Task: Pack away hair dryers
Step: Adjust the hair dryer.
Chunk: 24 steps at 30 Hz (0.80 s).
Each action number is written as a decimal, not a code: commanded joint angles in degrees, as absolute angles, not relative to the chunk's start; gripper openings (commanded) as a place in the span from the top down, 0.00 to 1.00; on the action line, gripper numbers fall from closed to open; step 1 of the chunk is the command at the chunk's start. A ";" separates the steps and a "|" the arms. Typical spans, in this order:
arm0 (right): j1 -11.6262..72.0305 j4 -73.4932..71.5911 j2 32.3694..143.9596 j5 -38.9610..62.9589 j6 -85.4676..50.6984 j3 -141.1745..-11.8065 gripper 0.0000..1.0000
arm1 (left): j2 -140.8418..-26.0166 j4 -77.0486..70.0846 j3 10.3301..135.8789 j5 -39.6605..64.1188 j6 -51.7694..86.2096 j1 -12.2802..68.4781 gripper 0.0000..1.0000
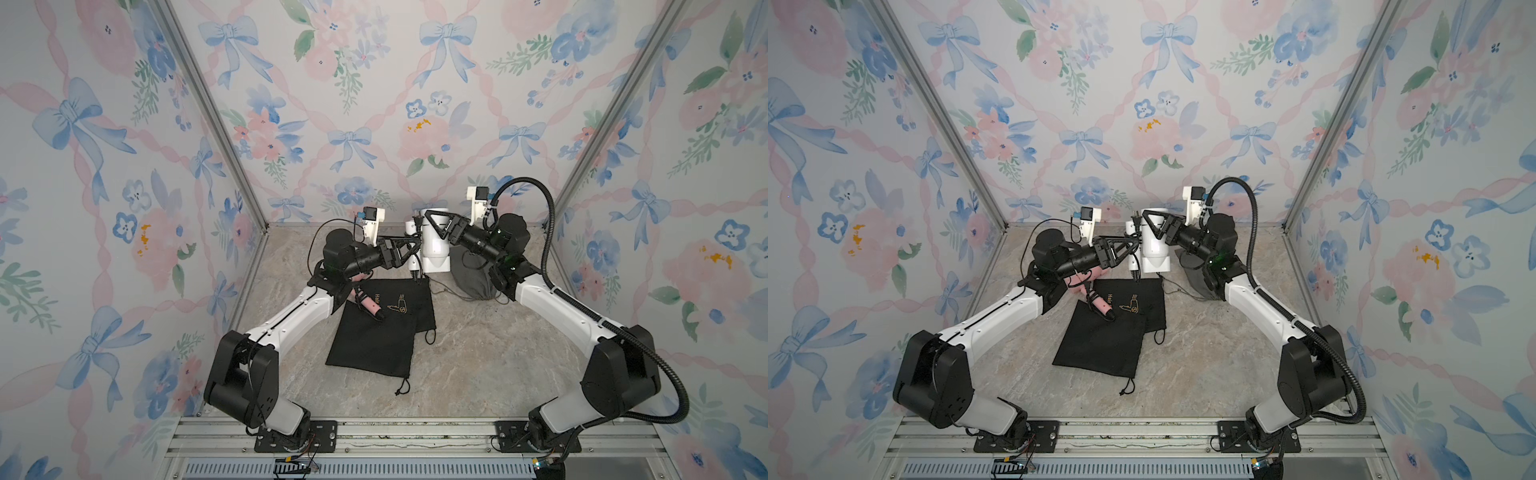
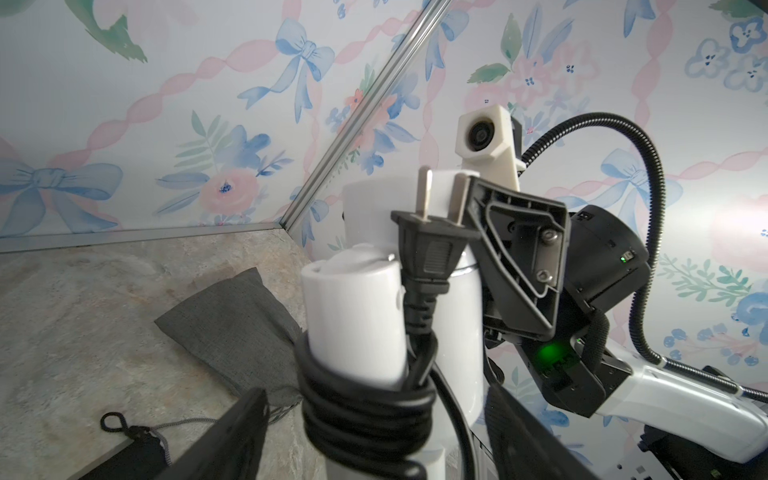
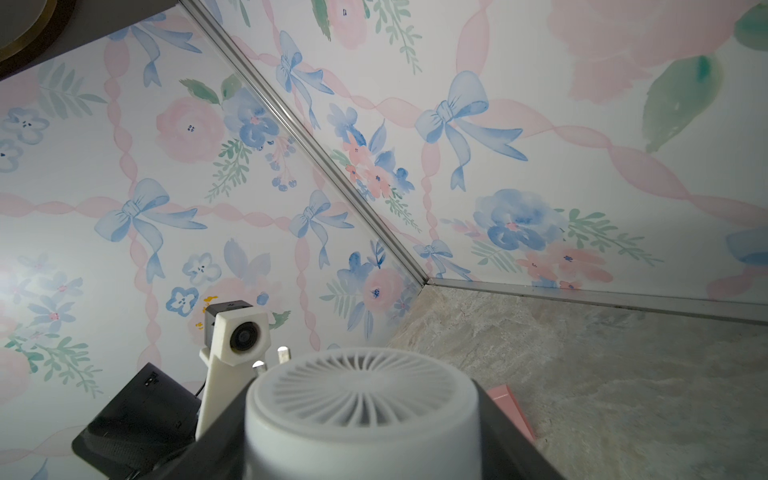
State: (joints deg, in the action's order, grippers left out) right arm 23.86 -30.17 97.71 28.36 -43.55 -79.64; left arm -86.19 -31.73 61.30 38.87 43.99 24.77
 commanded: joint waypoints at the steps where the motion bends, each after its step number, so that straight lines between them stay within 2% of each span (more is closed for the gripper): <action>1: 24.60 -34.38 97.51 29.19 -44.90 -81.96 0.66 | -87.44 -34.54 62.45 38.95 44.58 25.28 0.19; 6: 24.95 -34.10 97.81 29.26 -44.87 -82.25 0.66 | -88.39 -35.68 62.81 38.51 44.92 25.32 0.24; 10: 25.15 -34.01 98.16 29.32 -44.98 -82.50 0.66 | -89.09 -36.21 63.71 38.50 45.22 25.38 0.36; 17: 25.62 -32.85 98.79 29.47 -44.71 -83.45 0.63 | -89.11 -36.56 64.33 38.33 45.10 25.43 0.67; 24: 25.79 -31.93 99.23 29.44 -44.52 -84.27 0.61 | -88.86 -36.65 64.64 38.36 44.89 25.46 0.89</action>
